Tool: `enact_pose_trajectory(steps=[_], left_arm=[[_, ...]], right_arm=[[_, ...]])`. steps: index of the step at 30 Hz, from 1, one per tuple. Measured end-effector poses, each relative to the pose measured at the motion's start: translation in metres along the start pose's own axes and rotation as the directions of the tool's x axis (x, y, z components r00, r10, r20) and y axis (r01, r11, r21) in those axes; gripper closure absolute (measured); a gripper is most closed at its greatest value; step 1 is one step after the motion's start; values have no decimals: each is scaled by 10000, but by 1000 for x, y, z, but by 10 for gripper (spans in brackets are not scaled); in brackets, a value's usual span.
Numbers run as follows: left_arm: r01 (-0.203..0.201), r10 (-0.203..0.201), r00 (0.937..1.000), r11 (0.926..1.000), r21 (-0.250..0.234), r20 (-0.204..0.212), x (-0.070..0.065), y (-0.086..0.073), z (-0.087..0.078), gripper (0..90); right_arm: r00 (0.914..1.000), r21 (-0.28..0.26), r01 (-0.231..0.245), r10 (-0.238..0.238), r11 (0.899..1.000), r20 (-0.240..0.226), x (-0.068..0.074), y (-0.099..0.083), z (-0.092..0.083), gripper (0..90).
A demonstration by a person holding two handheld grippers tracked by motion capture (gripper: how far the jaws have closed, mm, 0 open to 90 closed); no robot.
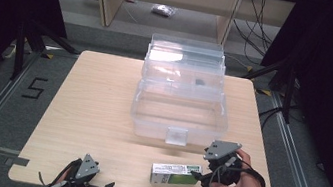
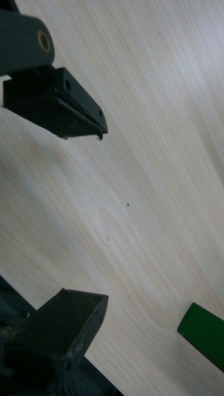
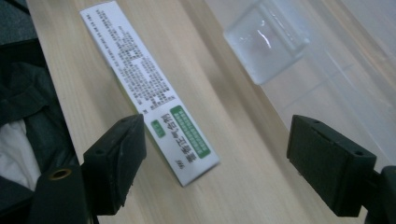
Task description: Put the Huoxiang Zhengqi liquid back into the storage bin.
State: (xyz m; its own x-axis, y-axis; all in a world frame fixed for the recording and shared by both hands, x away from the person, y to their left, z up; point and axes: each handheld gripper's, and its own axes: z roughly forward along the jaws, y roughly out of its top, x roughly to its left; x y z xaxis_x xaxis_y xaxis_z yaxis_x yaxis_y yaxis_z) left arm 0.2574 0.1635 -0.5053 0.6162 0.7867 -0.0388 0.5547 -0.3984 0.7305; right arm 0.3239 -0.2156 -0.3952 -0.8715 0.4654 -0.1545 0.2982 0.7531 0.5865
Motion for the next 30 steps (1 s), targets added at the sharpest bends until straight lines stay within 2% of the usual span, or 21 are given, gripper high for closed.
enact_pose_trajectory(steps=[2,5,6,9,10,11,12,14,17,18,20,22,26,29,30], left_arm=[[-44,43,10000,9998,187,70,1,0,0,148],[-54,52,10000,9998,177,74,1,0,0,148],[-69,69,10000,10000,27,16,0,0,0,147],[-54,54,9999,10000,59,89,1,0,0,147],[-40,40,10000,10000,-19,50,1,0,1,148],[-39,39,10000,10000,-14,55,0,0,1,148],[-38,38,10000,10000,-53,30,0,0,1,147],[-31,31,10000,10000,-11,47,1,0,1,148],[-33,33,10000,10000,-68,25,0,-1,2,148],[6,-5,10000,10000,-85,31,0,0,1,147],[130,-128,9998,9998,-162,123,-1,0,1,147],[36,-35,9999,10000,-87,104,0,-1,1,148],[-23,23,10000,10000,-21,56,0,0,1,148],[0,0,10000,10000,-84,49,0,-1,1,148],[-66,66,9999,10000,-31,120,0,0,0,148]], right_arm=[[9995,270,249,-244,9993,-207,4,5,3,208],[9993,371,300,-292,9989,-226,6,9,6,208],[9977,408,623,-612,9972,-278,7,12,10,210],[9982,666,550,-532,9963,-285,10,17,11,230],[9951,665,936,-913,9934,-370,12,21,16,235],[9951,665,936,-913,9934,-370,12,21,16,235],[9925,763,1165,-1133,9903,-450,14,26,19,233],[9903,817,1323,-1283,9878,-528,16,31,22,234],[9878,961,1455,-1392,9847,-694,17,36,25,232],[9873,1163,1473,-1388,9822,-774,18,40,29,231],[9854,1214,1587,-1495,9798,-820,18,41,32,228],[9822,1331,1728,-1607,9759,-970,18,44,38,223],[9814,1597,1730,-1565,9719,-1109,20,46,45,214],[9747,1748,2036,-1827,9633,-1285,21,47,51,219],[9768,1869,1926,-1701,9633,-1302,23,47,52,218]])
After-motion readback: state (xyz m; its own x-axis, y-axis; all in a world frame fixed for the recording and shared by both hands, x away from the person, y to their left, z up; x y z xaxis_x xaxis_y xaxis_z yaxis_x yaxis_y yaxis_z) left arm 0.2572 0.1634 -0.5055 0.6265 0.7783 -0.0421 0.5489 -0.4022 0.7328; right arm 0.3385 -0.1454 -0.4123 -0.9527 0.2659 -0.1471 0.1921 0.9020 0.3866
